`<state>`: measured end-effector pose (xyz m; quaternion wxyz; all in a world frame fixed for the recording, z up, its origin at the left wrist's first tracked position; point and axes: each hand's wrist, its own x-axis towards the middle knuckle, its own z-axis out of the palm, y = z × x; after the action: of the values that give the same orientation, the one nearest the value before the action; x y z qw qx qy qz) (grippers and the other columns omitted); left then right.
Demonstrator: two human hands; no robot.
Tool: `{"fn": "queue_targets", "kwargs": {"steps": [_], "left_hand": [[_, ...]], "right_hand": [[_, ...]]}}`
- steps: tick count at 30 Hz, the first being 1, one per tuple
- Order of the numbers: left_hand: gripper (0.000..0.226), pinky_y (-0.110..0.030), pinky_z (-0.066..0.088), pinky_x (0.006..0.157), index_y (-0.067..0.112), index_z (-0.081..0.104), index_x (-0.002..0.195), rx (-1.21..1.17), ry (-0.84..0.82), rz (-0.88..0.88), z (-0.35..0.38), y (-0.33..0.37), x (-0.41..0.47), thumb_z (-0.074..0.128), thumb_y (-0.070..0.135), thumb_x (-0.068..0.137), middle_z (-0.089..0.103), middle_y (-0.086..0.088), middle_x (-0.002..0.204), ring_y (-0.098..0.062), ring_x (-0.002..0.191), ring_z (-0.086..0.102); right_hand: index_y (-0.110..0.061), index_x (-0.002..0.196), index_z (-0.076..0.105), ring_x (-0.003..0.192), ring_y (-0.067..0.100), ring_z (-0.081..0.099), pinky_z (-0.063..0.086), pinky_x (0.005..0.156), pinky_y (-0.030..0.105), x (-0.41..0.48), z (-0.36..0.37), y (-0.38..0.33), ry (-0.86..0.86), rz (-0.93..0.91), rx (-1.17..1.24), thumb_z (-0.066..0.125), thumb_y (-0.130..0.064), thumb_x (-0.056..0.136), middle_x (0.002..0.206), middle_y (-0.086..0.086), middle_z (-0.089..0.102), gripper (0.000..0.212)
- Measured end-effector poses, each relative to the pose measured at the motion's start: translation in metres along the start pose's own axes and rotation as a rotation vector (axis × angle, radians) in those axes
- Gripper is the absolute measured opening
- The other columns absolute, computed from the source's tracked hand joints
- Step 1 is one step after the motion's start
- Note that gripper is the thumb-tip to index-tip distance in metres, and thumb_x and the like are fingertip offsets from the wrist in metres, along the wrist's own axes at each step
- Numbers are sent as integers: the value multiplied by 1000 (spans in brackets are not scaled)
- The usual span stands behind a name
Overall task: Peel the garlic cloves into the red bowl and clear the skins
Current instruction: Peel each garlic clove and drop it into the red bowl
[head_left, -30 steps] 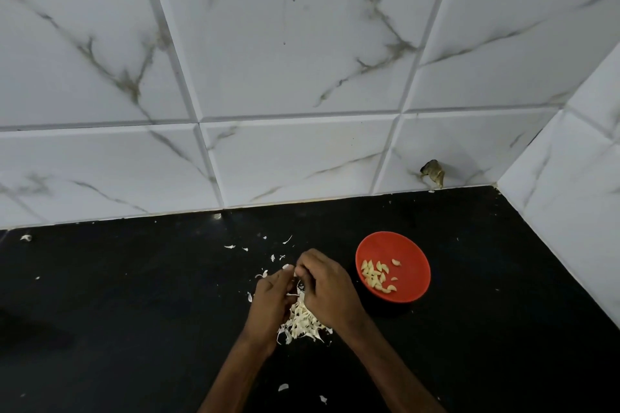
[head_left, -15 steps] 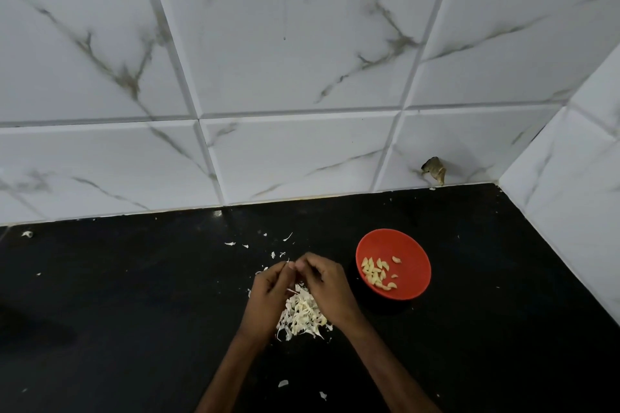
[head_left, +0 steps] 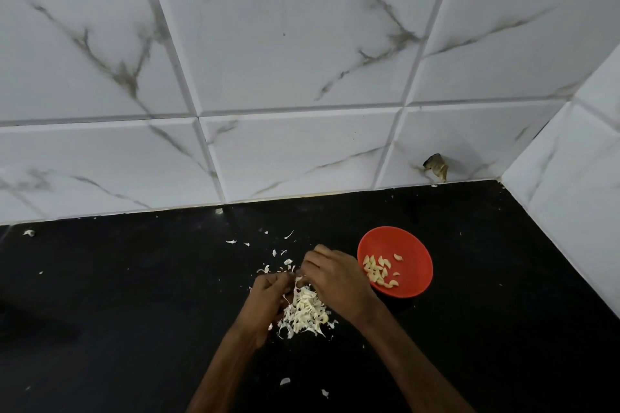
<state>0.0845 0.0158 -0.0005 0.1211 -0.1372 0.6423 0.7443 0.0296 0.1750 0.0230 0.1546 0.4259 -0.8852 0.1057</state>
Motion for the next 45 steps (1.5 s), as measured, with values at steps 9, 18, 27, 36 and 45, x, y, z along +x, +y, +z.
{"fn": "queue_targets", "kwargs": {"steps": [9, 18, 27, 36, 45], "left_hand": [[34, -17, 29, 45, 0, 58, 86, 127, 31, 175, -7, -17, 13, 46, 27, 104, 38, 6, 59, -5, 49, 33], [29, -23, 40, 54, 21, 72, 78, 915, 136, 254, -11, -50, 27, 60, 36, 100, 55, 13, 49, -2, 48, 52], [53, -35, 54, 69, 12, 64, 72, 992, 221, 33, -16, -47, 46, 48, 54, 101, 68, -4, 69, -22, 71, 69], [23, -16, 41, 58, 31, 56, 104, 740, 4, 335, -9, -16, 22, 43, 50, 101, 66, 18, 75, -1, 62, 60], [36, -29, 29, 53, 16, 59, 89, 979, 188, 444, -1, -9, 24, 39, 41, 106, 48, 5, 54, -15, 50, 49]], "right_hand": [[-19, 99, 78, 76, 10, 69, 51, 60, 20, -11, 14, -1, 69, 792, 1019, 71, -11, 92, 88, -3, 76, 14], [-27, 91, 74, 68, 4, 65, 46, 57, 13, -21, 18, -5, 150, 878, 1097, 68, -13, 95, 84, -4, 76, 16], [-21, 93, 76, 69, 6, 67, 53, 65, 19, -22, 26, -4, 124, 874, 1010, 68, -14, 95, 82, -6, 75, 11], [-18, 87, 70, 74, 3, 67, 55, 70, 28, -20, 27, -3, -129, 707, 702, 62, -23, 100, 78, -10, 69, 16], [-24, 78, 58, 66, 5, 56, 40, 58, 26, -10, 19, -13, -86, 624, 470, 60, -25, 96, 72, -13, 58, 19]]}}
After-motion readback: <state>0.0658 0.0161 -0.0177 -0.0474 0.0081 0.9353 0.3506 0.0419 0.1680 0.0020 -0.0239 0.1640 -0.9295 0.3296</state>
